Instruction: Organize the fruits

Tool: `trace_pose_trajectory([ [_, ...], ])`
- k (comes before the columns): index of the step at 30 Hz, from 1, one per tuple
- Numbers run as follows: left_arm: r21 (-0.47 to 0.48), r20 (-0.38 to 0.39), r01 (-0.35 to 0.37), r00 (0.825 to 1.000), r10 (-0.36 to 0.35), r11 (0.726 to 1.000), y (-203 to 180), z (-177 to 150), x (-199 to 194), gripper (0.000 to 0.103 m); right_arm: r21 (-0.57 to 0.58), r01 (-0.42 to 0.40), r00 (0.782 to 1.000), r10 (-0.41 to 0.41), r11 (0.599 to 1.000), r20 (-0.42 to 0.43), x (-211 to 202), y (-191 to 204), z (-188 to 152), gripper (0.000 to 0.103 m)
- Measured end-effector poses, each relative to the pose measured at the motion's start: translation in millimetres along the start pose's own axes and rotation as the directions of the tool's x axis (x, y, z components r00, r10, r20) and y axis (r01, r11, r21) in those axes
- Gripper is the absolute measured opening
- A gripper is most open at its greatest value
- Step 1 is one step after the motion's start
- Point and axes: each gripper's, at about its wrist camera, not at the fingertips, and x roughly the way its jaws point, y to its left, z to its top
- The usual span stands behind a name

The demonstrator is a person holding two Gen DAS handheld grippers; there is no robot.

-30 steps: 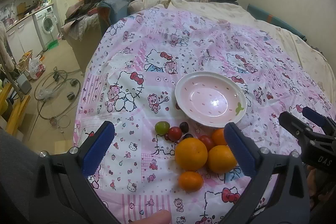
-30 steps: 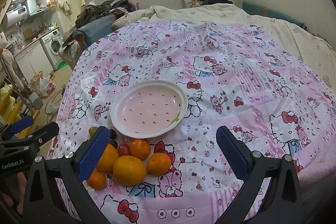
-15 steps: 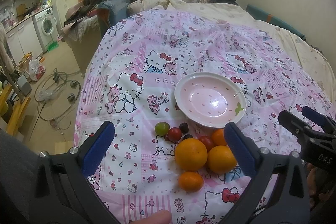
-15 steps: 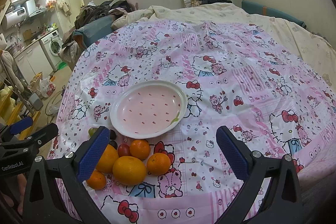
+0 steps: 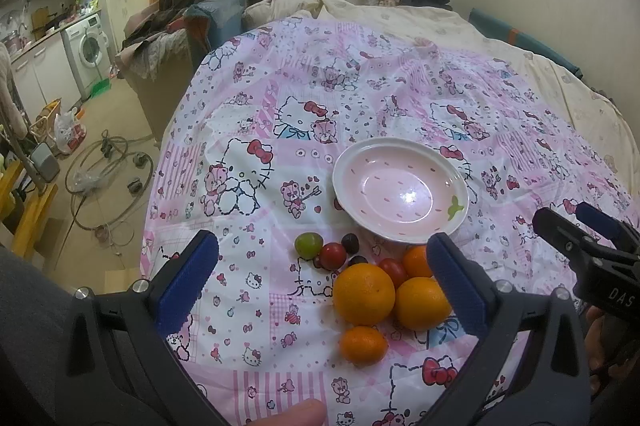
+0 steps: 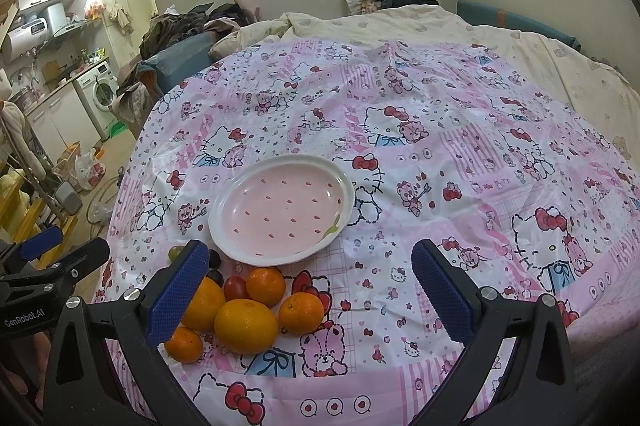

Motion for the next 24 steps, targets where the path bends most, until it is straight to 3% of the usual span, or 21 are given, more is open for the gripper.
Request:
trace_pose_trajectory([
  [16, 0.001, -0.011, -0.022, 1.000, 0.022, 1.000, 1, 0, 3, 0.103, -0.002, -0.003, 1.000, 0.003, 1.000, 0.003, -1, 1, -1, 0.103],
  [20, -0.004, -0.096, -0.060, 0.994, 0.059, 0.998, 6, -3, 19, 0.103, 0.014, -0.012, 1.000, 0.012, 1.000, -0.007, 0, -1, 0, 0.103],
  [24, -0.019, -0.209, -0.061, 0.976, 0.056, 0.998, 13, -11, 40, 0.103, 0.070, -0.004, 0.999, 0.006, 0.998, -0.031, 4, -12, 1, 0.103],
])
